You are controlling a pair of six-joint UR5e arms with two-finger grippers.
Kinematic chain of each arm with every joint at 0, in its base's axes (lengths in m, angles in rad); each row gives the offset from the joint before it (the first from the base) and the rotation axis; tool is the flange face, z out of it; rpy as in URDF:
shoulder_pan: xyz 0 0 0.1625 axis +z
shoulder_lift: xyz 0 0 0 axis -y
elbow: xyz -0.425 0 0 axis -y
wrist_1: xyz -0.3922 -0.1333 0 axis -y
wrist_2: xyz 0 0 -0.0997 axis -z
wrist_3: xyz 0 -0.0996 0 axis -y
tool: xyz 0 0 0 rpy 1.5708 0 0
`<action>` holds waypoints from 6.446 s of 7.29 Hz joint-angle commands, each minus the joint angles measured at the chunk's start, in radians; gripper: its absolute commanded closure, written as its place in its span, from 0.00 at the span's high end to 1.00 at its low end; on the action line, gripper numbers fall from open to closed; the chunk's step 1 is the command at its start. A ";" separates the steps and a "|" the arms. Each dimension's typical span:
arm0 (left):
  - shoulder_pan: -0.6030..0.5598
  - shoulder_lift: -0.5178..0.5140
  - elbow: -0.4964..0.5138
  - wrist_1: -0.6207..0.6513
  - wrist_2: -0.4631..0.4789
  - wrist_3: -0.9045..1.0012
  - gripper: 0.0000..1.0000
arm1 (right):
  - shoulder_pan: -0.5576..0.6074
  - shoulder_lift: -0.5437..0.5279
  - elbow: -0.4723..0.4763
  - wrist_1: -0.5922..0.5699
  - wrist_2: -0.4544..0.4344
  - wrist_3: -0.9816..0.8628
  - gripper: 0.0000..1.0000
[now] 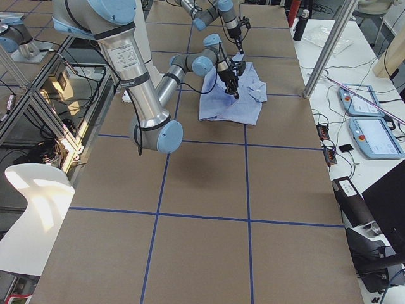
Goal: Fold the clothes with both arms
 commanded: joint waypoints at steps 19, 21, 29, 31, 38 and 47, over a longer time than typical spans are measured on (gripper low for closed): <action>0.182 0.285 -0.213 -0.193 -0.027 0.080 1.00 | 0.176 -0.090 -0.011 0.193 0.319 -0.340 1.00; 0.195 0.326 -0.211 -0.195 -0.026 0.081 1.00 | 0.176 -0.089 -0.011 0.193 0.319 -0.340 1.00; 0.215 0.320 -0.164 -0.195 -0.025 0.081 0.93 | 0.176 -0.092 -0.012 0.193 0.316 -0.339 1.00; 0.227 0.320 -0.164 -0.195 -0.025 0.079 0.82 | 0.176 -0.092 -0.011 0.193 0.315 -0.339 1.00; 0.233 0.318 -0.150 -0.196 -0.025 0.078 0.24 | 0.176 -0.093 -0.009 0.193 0.313 -0.333 1.00; -0.059 0.103 0.175 -0.196 0.006 0.372 0.00 | 0.159 -0.086 -0.009 0.195 0.313 -0.321 1.00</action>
